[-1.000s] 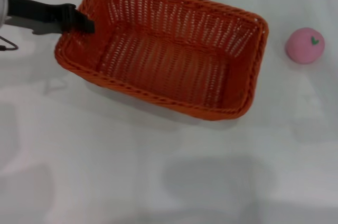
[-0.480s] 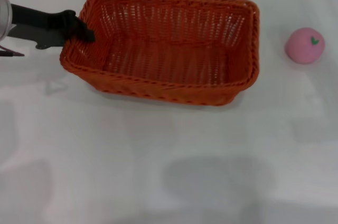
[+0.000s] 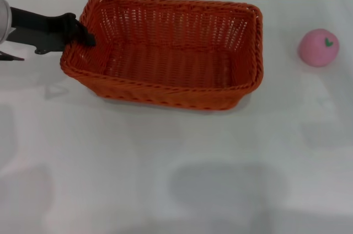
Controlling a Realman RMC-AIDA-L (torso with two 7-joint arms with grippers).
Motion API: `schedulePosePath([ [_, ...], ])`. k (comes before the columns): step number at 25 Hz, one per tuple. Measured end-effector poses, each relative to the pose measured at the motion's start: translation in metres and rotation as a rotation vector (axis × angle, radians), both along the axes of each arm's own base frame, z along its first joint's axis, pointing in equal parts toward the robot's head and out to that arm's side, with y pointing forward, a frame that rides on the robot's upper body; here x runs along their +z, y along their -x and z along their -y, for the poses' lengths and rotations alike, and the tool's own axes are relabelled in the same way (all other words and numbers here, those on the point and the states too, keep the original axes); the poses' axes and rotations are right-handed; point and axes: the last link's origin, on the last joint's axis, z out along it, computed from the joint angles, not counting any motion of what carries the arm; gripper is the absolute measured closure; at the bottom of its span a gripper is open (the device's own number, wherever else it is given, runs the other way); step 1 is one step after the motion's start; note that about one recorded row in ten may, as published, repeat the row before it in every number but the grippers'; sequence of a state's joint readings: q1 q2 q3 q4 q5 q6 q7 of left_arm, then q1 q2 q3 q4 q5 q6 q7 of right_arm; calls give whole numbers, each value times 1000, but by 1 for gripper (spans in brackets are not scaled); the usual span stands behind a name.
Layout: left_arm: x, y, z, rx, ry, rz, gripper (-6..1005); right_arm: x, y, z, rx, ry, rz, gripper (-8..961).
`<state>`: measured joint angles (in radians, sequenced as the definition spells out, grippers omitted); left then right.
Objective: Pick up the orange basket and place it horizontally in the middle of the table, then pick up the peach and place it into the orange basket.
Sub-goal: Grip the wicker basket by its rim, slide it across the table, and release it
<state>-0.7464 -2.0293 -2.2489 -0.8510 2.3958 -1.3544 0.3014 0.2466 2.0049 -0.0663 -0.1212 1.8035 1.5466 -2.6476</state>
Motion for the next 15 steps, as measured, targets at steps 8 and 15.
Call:
schedulePosePath([
  [8, -5, 7, 1, 21, 6, -1, 840, -1, 1, -1, 1, 3, 11, 88],
  [15, -6, 11, 2, 27, -2, 8, 748, -2, 3, -3, 7, 5, 25, 89],
])
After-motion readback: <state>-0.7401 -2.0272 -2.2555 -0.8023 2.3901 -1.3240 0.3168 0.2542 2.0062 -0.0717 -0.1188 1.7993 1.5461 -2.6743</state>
